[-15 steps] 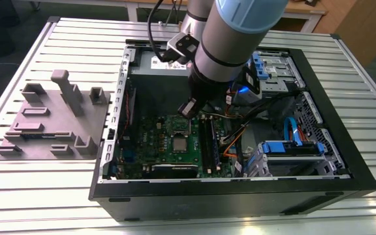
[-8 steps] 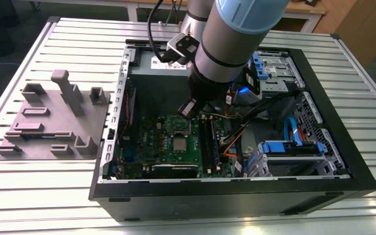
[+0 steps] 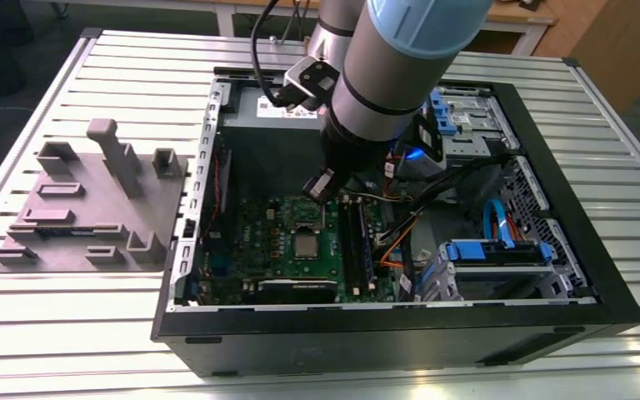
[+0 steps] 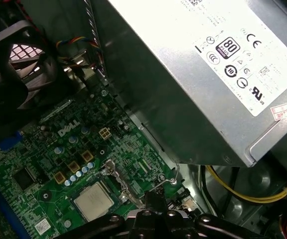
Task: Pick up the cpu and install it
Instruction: 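Close the cpu cover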
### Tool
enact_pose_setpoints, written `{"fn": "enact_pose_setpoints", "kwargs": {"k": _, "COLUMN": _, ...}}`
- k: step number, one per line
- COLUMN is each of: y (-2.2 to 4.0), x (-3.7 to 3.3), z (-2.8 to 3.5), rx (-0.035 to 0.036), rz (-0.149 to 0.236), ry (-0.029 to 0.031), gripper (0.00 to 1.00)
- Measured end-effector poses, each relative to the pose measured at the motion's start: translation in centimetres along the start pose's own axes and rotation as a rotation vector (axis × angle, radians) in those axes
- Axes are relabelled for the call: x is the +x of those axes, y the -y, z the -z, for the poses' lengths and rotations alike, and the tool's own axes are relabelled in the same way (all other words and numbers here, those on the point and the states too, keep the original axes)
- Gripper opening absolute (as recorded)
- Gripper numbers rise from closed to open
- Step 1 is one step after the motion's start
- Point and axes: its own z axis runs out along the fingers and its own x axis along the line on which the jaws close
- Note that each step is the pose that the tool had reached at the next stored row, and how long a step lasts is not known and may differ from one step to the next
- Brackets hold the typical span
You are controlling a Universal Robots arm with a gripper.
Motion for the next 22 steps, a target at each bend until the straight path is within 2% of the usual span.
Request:
{"fn": "enact_pose_setpoints", "kwargs": {"k": 10, "y": 0.27, "x": 0.35, "z": 0.09, "rx": 0.0000, "rz": 0.000, "ry": -0.0001, "gripper": 0.10}}
{"fn": "enact_pose_setpoints", "kwargs": {"k": 22, "y": 0.35, "x": 0.44, "z": 0.11, "rx": 0.0000, "rz": 0.000, "ry": 0.0000, "gripper": 0.10}}
